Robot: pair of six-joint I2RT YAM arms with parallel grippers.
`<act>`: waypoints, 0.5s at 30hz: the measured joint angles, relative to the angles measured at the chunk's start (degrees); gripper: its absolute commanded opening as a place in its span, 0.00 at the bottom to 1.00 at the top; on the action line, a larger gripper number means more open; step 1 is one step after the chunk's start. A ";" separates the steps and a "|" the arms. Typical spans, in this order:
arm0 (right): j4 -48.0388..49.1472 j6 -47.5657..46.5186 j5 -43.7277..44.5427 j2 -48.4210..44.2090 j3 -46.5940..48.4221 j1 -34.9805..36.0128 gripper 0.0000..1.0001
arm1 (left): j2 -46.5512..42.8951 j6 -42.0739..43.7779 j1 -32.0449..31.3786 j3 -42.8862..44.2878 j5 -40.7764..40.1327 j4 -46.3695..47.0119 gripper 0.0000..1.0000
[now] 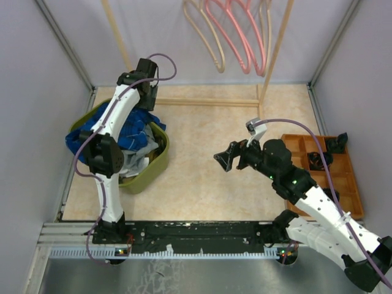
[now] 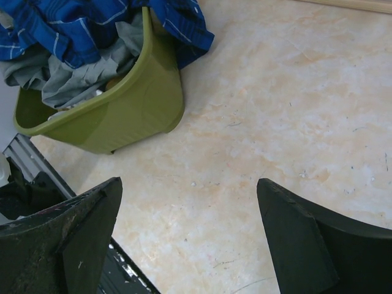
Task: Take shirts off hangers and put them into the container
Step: Place the shirt in the bin.
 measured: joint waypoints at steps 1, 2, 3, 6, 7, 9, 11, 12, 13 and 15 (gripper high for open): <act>-0.24 0.00 0.09 0.00 0.00 0.00 0.91 | 0.07 0.66 -0.33 -0.37 -1.86 -0.04 0.50; -0.46 0.02 0.20 0.00 0.00 0.00 0.92 | -0.11 0.98 -0.42 -0.90 -2.99 0.11 0.44; -0.66 0.02 0.24 0.00 0.00 0.00 0.92 | -0.59 1.22 -0.39 -1.64 -3.78 0.59 0.39; -1.07 0.02 0.42 0.00 0.00 0.00 0.92 | -2.05 1.66 -0.15 -3.34 -4.07 1.36 0.17; -1.29 0.02 0.52 0.00 0.00 0.00 0.92 | -2.47 2.08 -0.20 -3.52 -3.89 1.79 0.08; -1.77 0.02 0.87 0.00 0.00 0.00 0.92 | -3.10 2.19 -0.35 -3.52 -2.69 1.99 0.00; -1.97 0.02 1.22 0.00 0.00 0.00 0.92 | -3.30 2.54 -0.57 -3.52 -1.01 1.60 0.00; -1.97 0.02 1.31 0.00 0.00 0.00 0.92 | -3.32 2.69 -0.83 -3.52 -0.24 1.51 0.00; -1.97 0.02 1.42 0.00 0.00 0.00 0.92 | -3.37 2.75 -1.01 -3.52 0.55 1.33 0.00; -2.01 0.02 1.57 0.00 0.00 0.00 0.93 | -3.78 2.56 -1.38 -3.54 2.47 0.85 0.00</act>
